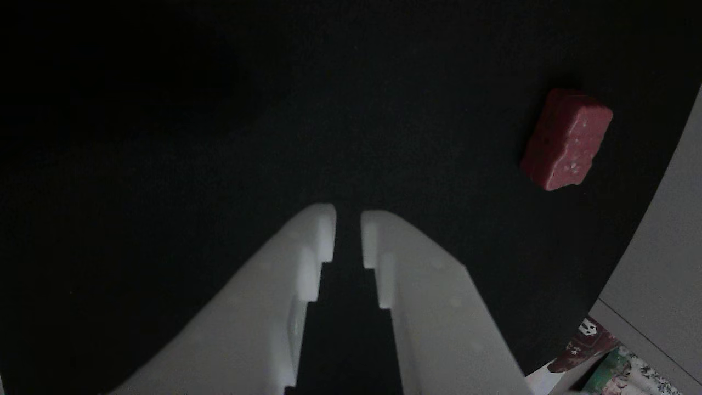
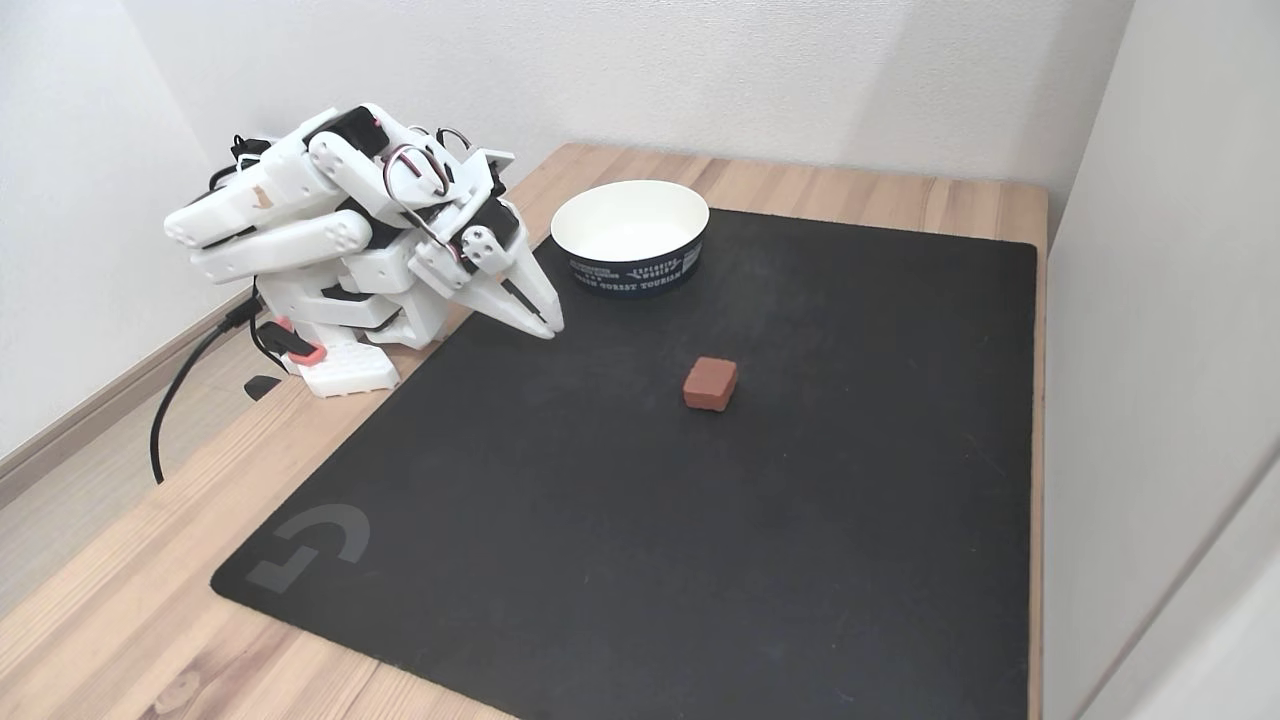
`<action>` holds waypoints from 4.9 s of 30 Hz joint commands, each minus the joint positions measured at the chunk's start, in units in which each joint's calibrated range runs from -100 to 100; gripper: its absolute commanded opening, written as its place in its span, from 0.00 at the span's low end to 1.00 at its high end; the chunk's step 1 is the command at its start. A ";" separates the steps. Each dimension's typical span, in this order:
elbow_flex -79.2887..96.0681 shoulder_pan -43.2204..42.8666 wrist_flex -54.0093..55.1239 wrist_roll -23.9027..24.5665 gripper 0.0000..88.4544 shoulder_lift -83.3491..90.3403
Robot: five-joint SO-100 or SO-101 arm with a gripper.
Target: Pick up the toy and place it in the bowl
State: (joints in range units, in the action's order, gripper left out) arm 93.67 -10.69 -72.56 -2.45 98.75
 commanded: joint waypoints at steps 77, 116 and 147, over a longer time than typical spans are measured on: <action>-0.07 0.28 0.50 0.36 0.03 0.50; -28.37 0.87 11.85 0.72 0.03 -36.77; -96.78 4.38 1.10 8.92 0.03 -108.21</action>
State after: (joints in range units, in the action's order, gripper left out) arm 2.60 -6.37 -71.21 6.36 -7.16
